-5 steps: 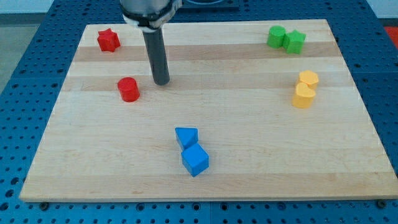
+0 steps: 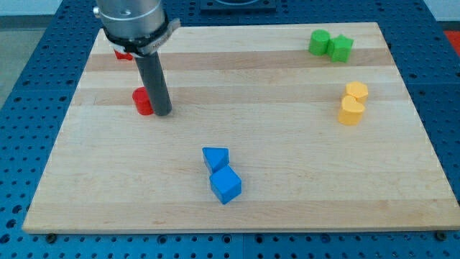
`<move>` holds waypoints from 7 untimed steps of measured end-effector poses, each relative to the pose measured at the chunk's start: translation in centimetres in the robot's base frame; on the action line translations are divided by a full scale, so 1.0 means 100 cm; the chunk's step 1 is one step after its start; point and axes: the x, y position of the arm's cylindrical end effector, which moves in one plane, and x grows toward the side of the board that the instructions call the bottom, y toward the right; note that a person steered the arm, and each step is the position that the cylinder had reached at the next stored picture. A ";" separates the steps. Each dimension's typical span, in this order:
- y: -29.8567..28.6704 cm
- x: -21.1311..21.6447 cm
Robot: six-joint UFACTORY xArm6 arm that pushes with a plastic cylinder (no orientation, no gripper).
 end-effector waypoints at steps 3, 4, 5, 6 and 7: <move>-0.021 -0.103; -0.001 -0.057; -0.004 -0.003; -0.008 0.020; -0.008 0.020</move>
